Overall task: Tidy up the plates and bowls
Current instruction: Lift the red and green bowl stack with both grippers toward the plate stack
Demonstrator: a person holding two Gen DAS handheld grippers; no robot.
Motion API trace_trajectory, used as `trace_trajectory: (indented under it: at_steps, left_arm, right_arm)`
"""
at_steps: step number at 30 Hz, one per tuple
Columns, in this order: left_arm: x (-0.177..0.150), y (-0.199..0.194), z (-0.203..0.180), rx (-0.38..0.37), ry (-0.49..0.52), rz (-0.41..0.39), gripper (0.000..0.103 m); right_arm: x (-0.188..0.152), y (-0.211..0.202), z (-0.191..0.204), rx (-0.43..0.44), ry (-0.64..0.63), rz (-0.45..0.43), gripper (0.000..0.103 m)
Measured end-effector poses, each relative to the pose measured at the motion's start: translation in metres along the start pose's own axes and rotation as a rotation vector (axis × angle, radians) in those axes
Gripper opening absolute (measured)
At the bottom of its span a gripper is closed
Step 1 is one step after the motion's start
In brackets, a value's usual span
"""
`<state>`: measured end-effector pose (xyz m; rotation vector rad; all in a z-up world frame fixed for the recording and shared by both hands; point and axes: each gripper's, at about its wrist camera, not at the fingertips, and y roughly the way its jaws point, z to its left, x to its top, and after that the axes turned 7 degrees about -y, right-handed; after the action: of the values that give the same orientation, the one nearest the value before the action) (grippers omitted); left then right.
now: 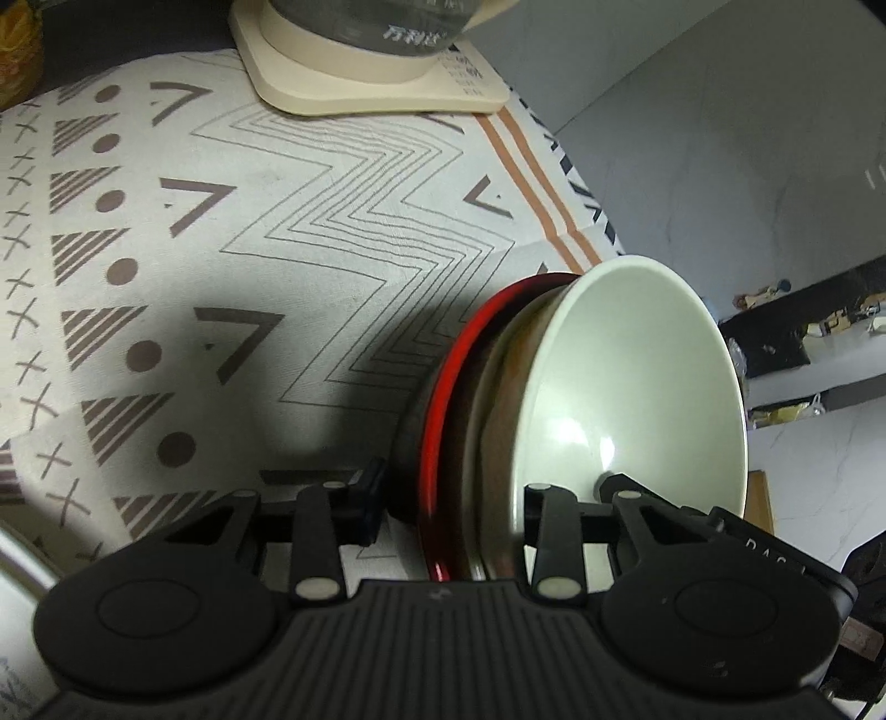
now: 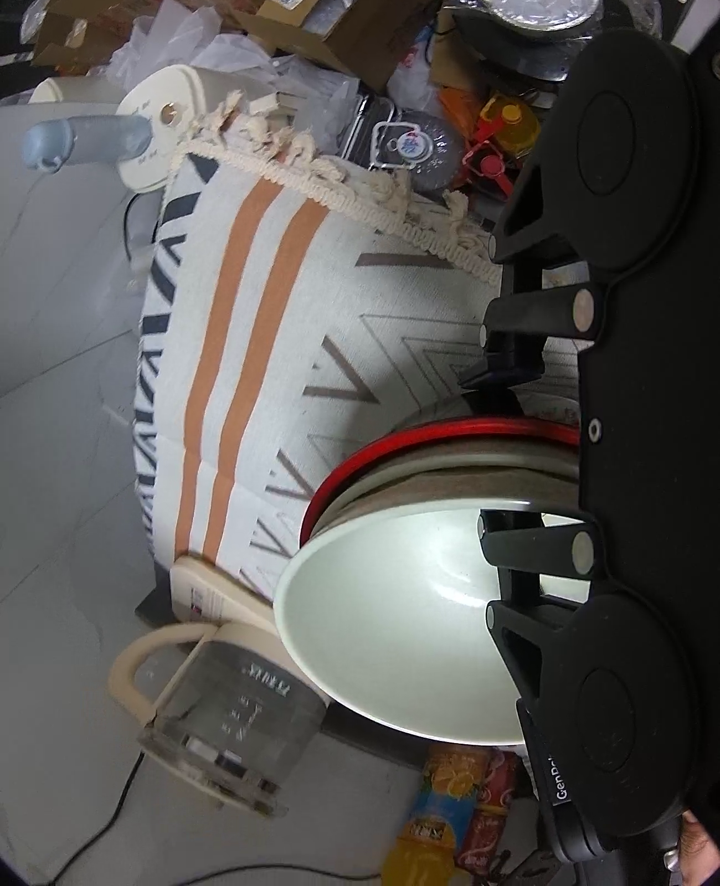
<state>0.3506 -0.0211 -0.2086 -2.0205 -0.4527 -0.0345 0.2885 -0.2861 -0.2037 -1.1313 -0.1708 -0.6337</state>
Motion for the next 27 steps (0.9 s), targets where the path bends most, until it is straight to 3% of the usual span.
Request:
trace_trajectory:
  at_steps: [8, 27]
  left_arm:
    - [-0.016, -0.033, 0.008, 0.003, -0.038, -0.082, 0.035]
    - [-0.056, -0.122, 0.052, 0.041, -0.208, -0.266, 0.035]
  right_arm:
    - [0.004, -0.016, 0.017, 0.053, -0.060, -0.016, 0.031]
    - [-0.012, -0.029, 0.080, 0.216, -0.258, 0.040, 0.031]
